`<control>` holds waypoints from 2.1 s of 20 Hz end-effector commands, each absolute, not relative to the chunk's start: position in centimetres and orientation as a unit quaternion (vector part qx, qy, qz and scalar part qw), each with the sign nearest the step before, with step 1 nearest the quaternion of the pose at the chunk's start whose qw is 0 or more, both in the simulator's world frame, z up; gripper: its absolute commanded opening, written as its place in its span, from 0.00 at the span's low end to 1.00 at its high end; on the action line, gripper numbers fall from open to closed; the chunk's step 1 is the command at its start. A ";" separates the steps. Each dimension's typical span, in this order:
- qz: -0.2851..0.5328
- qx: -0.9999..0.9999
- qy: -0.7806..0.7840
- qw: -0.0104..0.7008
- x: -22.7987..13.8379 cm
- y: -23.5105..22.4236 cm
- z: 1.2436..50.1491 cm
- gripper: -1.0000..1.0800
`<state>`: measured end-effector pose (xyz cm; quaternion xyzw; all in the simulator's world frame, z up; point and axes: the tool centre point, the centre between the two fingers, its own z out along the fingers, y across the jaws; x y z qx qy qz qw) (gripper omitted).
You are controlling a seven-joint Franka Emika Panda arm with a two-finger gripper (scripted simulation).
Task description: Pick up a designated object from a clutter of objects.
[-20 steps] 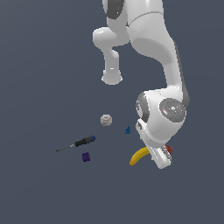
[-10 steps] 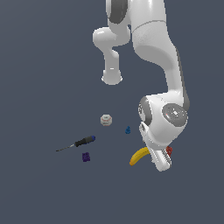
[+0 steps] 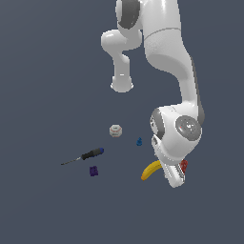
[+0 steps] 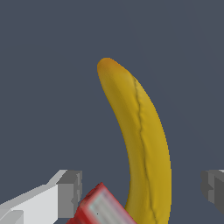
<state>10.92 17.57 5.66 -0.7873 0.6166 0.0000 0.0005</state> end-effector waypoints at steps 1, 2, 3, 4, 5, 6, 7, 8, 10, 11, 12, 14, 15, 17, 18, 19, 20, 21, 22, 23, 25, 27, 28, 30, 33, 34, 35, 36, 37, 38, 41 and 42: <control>0.000 -0.787 0.617 0.000 10.8 17.5 4.3 0.96; 0.000 -0.787 0.617 0.000 10.8 17.5 3.7 0.96; 0.000 -0.787 0.617 0.000 10.8 17.5 3.2 0.96; 0.000 -0.786 0.618 0.000 10.8 17.5 2.8 0.96; 0.000 -0.786 0.618 0.000 10.8 17.5 2.4 0.96; 0.000 -0.786 0.618 0.000 10.8 17.5 2.1 0.96; 0.000 -0.786 0.618 0.000 10.8 17.5 2.0 0.96; 0.000 -0.786 0.618 0.000 10.9 17.5 1.9 0.96; 0.000 -0.786 0.618 0.000 10.9 17.5 1.9 0.96; 0.000 -0.786 0.618 0.000 10.9 17.5 1.9 0.00; 0.000 -0.786 0.618 0.000 10.9 17.5 1.9 0.00; 0.000 -0.786 0.618 0.000 10.9 17.5 1.9 0.00; 0.000 -0.786 0.618 0.000 10.9 17.5 1.9 0.00; 0.000 -0.786 0.618 0.000 10.9 17.5 1.9 0.00; 0.000 -0.786 0.618 0.000 10.9 17.5 1.9 0.00; 0.000 -0.786 0.618 0.000 10.9 17.5 1.9 0.00; 0.000 -0.786 0.618 0.000 10.9 17.5 1.9 0.00; 0.000 -0.786 0.618 -0.001 10.9 17.5 1.9 0.00; 0.000 -0.786 0.618 -0.001 10.9 17.5 1.9 0.00; 0.000 -0.786 0.618 -0.001 10.9 17.5 1.9 0.00; 0.000 -0.786 0.618 -0.001 10.7 17.4 2.2 0.00; 0.000 -0.786 0.618 -0.001 10.5 17.4 2.5 0.00; 0.000 -0.786 0.618 -0.001 10.4 17.4 2.7 0.00; 0.001 -0.786 0.618 0.000 10.1 17.3 3.3 0.00; 0.001 -0.786 0.618 0.000 9.4 17.2 4.4 0.00; 0.001 -0.786 0.618 0.000 9.1 17.1 4.8 0.00; 0.001 -0.786 0.618 0.000 8.8 17.0 5.3 0.00; 0.001 -0.786 0.618 0.000 8.5 17.0 5.9 0.00; 0.001 -0.786 0.618 0.000 8.2 16.9 6.4 0.00; 0.001 -0.786 0.618 0.000 7.8 16.8 7.0 0.00; 0.001 -0.786 0.618 0.000 6.6 16.6 9.1 0.00; 0.001 -0.786 0.618 0.000 6.2 16.5 9.9 0.00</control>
